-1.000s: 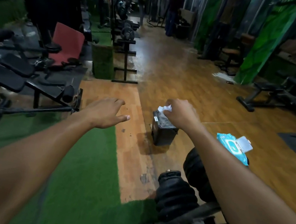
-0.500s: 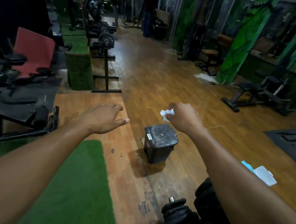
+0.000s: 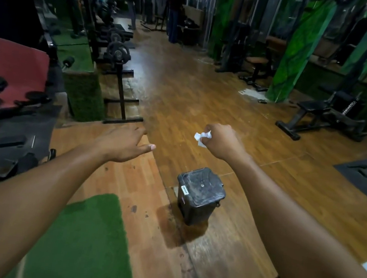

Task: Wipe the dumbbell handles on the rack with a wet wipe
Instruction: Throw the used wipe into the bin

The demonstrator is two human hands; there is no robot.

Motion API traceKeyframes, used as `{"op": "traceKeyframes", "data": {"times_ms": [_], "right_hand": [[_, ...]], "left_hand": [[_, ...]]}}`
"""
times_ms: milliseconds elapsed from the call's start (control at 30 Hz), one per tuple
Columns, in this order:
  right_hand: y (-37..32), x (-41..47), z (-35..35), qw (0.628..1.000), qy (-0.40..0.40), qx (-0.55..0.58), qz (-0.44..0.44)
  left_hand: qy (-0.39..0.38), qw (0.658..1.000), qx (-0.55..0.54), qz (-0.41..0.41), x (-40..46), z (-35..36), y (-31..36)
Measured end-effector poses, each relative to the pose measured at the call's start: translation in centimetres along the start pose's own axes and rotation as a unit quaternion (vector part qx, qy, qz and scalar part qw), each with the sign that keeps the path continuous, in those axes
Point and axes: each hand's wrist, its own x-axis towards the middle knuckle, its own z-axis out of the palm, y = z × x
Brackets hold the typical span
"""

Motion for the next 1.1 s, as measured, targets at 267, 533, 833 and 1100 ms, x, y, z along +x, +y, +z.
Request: {"op": "traceKeyframes", "data": {"times_ms": [267, 533, 833, 1100], "right_hand": [[1.0, 10.1, 2.4, 1.000, -0.002, -0.005, 0.015], [2.4, 18.2, 5.6, 0.998, -0.022, -0.008, 0.061], [3.7, 26.1, 6.7, 0.984, 0.011, -0.017, 0.178], [5.4, 29.5, 7.0, 0.962, 0.026, -0.022, 0.270]], "left_hand": [[-0.005, 1.000, -0.009, 0.013, 11.3, 0.7, -3.5], [-0.012, 0.998, -0.022, 0.059, 21.9, 2.9, -7.0], [-0.036, 0.983, -0.027, 0.181, 35.1, 1.5, -8.3], [-0.044, 0.959, -0.040, 0.276, 44.0, 1.6, -6.7]]}}
